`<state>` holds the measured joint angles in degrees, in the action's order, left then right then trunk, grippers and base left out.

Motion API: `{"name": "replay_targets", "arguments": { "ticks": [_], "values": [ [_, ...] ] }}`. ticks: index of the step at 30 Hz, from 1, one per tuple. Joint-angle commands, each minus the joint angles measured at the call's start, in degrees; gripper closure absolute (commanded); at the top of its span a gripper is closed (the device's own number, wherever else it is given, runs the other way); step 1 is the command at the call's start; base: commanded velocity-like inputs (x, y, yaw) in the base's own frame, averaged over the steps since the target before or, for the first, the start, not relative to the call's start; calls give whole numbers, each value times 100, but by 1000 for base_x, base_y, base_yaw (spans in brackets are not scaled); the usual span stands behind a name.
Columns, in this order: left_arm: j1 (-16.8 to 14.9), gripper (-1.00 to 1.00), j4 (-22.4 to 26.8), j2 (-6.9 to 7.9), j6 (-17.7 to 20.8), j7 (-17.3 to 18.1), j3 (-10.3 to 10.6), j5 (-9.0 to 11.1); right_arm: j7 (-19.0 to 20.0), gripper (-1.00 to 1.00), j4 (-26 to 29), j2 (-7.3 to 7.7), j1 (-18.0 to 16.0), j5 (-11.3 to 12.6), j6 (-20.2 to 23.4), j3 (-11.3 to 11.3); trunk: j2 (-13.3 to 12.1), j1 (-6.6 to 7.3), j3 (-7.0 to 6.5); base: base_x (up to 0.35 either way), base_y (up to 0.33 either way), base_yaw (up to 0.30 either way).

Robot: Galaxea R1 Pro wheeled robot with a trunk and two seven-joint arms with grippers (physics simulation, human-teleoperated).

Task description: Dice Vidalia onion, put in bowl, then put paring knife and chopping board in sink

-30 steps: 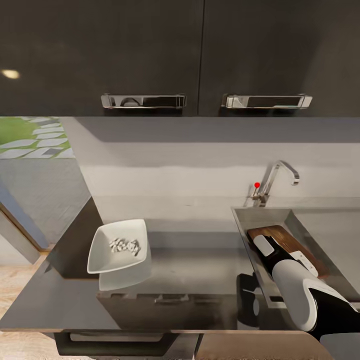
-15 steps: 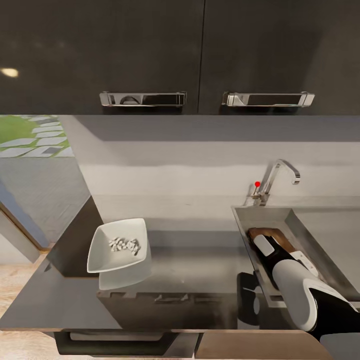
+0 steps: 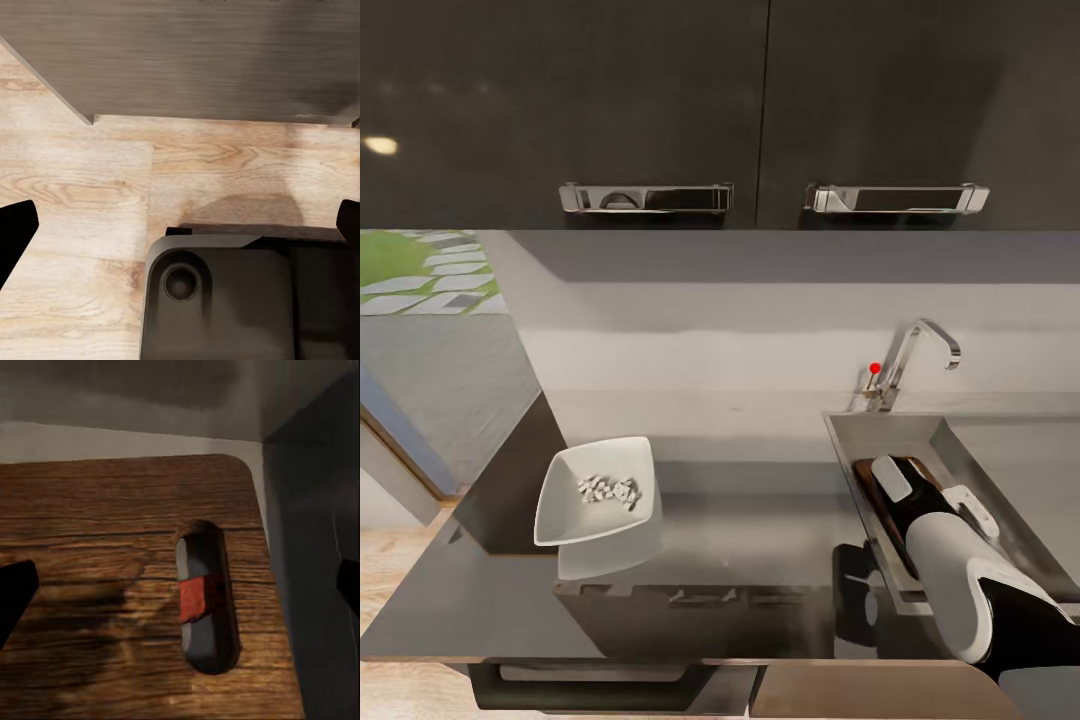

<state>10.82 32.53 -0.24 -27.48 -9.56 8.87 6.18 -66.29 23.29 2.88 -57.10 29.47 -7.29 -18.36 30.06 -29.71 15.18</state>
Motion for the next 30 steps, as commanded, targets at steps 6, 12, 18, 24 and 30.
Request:
{"name": "replay_targets", "arguments": {
  "ticks": [6,12,18,24,30],
  "values": [
    [0,-100,8,6,-8,-38,45,59,15,-100,1741,-279,-3,9,1675,82,8,-3,8,0,0,0],
    [1,-100,8,7,-3,-38,41,65,513,-100,2086,-399,16,-10,2207,965,8,-3,8,0,0,0],
    [-1,-100,8,7,-3,-38,37,64,2104,-100,2161,-375,216,-16,2550,1857,8,-3,8,0,0,0],
    [0,-100,8,7,-3,-38,36,64,4141,-100,3315,-269,1290,-530,2596,2420,8,-3,8,0,0,0],
    [1,-100,8,7,-3,-38,37,60,4784,-100,5669,12,2781,-1242,2595,2515,8,-3,8,0,0,0]
  ]
}}
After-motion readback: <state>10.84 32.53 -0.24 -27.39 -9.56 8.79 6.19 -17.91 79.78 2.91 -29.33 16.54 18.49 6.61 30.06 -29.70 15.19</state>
